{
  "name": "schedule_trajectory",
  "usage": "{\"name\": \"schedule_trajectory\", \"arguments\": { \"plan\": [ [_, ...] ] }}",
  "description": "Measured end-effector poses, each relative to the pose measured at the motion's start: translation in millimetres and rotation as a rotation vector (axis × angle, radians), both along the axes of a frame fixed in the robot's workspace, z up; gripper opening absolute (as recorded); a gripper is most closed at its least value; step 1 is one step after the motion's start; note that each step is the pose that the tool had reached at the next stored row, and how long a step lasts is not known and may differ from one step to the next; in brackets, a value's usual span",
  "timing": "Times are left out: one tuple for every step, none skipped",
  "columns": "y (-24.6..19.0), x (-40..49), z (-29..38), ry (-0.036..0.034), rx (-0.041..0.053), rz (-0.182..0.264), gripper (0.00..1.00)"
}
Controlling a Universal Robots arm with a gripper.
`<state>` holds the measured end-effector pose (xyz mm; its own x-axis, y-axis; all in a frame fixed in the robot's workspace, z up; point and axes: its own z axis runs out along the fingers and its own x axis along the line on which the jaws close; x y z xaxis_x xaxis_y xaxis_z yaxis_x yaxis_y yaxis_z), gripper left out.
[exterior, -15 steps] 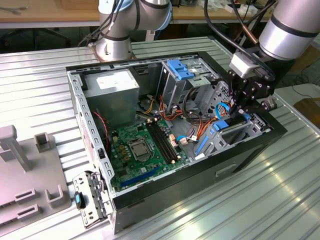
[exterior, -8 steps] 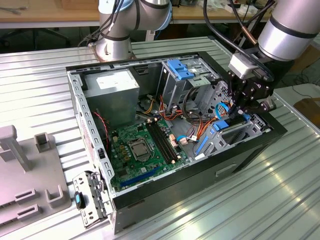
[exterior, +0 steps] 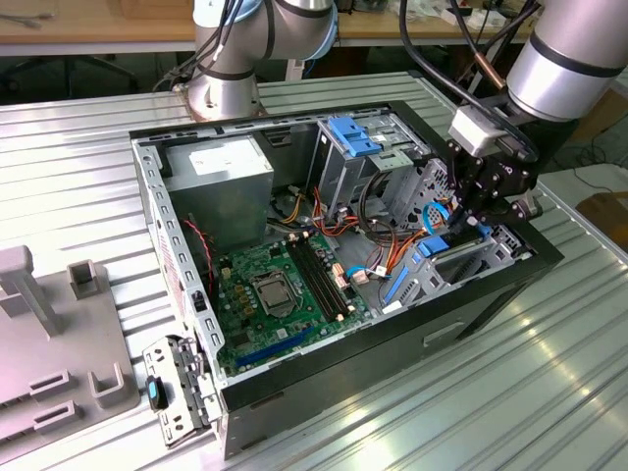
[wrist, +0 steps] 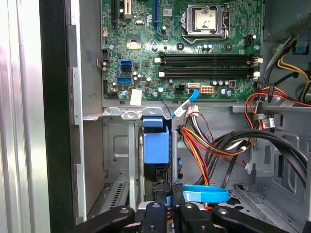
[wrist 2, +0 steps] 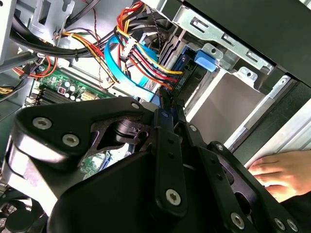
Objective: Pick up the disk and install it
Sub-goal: 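Insert the second disk wire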
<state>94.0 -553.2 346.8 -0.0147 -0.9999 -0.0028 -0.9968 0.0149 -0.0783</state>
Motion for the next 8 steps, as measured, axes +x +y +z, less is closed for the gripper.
{"name": "schedule_trajectory", "arguments": {
  "plan": [
    [0.0, 0.1, 0.0, 0.0000, 0.0000, 0.000, 0.16],
    [0.0, 0.4, 0.0, 0.0000, 0.0000, 0.000, 0.16],
    [0.0, 0.6, 0.0, 0.0000, 0.0000, 0.000, 0.16],
    [0.0, 0.9, 0.0, 0.0000, 0.0000, 0.000, 0.16],
    [-0.4, 0.9, 0.0, 0.0000, 0.0000, 0.000, 0.16],
    [-0.5, 1.0, 0.0, 0.0000, 0.0000, 0.000, 0.16],
    [-0.8, 0.9, -0.1, 0.0000, 0.0000, 0.000, 0.16],
    [-1.0, 0.9, -0.3, 0.0000, 0.0000, 0.000, 0.16]
  ]
}}
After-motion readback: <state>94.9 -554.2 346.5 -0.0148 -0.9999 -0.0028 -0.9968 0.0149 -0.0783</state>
